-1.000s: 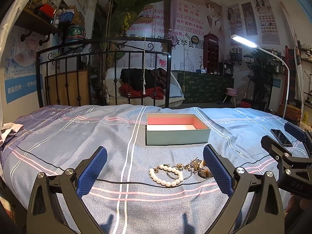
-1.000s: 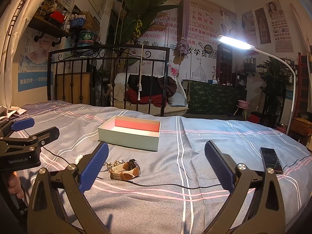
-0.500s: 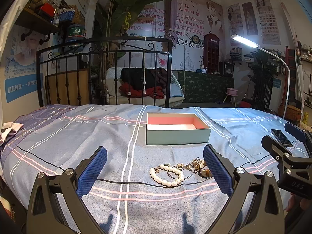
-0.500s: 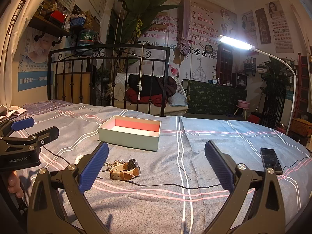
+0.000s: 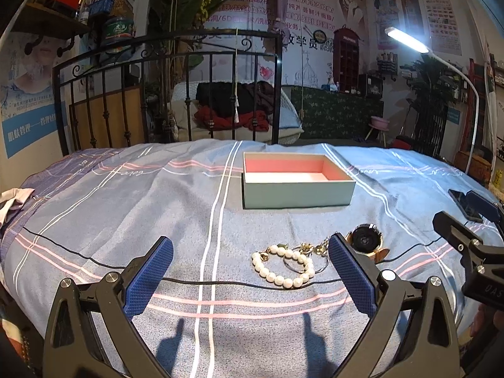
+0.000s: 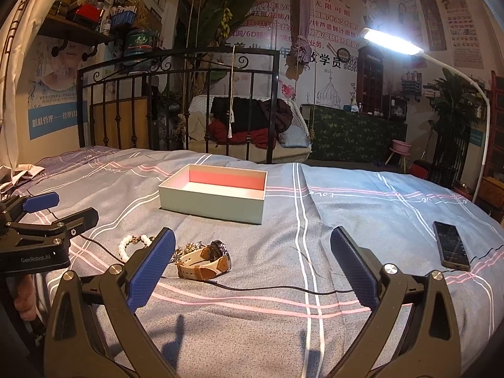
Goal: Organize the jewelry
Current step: 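Grasp the pearl bracelet with the left tool while the right tool grasps the leather-strap watch, then carry the pearl bracelet and watch into the pink box and open both tools, then move both open tools back to the remaining gold jewelry, then grasp the gold bangle with the left tool while the right tool grasps a gold ring, then carry the bangle and ring into the box and open both tools, then move both open tools back to the remaining gold pieces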
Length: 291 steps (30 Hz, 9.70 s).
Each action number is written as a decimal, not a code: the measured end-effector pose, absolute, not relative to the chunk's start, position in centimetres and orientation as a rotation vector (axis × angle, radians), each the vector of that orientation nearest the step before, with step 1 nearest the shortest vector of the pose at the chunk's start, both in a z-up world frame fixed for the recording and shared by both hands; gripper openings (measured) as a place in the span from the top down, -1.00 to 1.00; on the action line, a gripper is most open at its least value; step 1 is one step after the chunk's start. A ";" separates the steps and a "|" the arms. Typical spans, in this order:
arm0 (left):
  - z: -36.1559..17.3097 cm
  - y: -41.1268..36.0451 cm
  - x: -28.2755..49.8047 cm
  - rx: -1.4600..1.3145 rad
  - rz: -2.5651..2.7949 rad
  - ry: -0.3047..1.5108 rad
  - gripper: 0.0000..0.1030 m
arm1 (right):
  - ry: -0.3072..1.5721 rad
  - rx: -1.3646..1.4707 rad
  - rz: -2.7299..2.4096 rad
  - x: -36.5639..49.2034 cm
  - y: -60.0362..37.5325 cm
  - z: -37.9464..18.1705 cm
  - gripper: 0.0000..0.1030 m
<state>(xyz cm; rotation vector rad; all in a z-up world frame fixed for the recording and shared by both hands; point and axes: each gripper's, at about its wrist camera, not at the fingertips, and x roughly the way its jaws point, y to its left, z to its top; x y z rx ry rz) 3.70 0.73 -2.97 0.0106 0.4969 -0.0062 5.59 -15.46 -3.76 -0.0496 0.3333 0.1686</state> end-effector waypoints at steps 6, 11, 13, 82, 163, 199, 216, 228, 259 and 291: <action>-5.3 1.2 6.9 0.017 -0.033 0.670 -0.87 | 0.443 -0.045 0.221 8.8 -14.9 -5.1 -0.76; -6.3 1.5 9.5 0.020 -0.025 0.773 -0.79 | 0.506 -0.045 0.269 11.1 -14.0 -6.2 -0.60; -6.6 1.9 10.8 0.002 -0.022 0.834 -0.58 | 0.520 -0.048 0.275 11.8 -13.6 -6.5 -0.60; 4.5 -2.3 24.2 -0.045 -0.231 0.714 0.83 | 0.577 0.069 0.508 28.0 -11.5 0.4 0.80; -8.3 -3.0 13.5 0.071 -0.235 0.918 -0.04 | 0.769 -0.035 0.369 15.9 -12.5 -10.2 -0.11; -4.2 -0.8 14.1 -0.057 -0.254 0.823 -0.04 | 0.707 -0.067 0.508 17.1 -9.5 -7.3 0.62; 1.6 -1.6 20.9 -0.094 -0.241 0.710 -0.04 | 0.602 -0.048 0.440 24.8 -10.4 -1.7 0.62; 1.8 -2.4 27.7 -0.113 -0.210 0.771 -0.04 | 0.645 -0.051 0.390 32.2 -10.0 -1.2 0.62; -5.5 -2.5 33.4 -0.095 -0.152 1.007 -0.05 | 0.813 -0.111 0.406 35.8 -8.4 -7.2 0.61; -2.5 0.3 19.2 -0.104 -0.212 0.854 -0.32 | 0.735 -0.021 0.403 21.5 -11.3 -7.1 0.12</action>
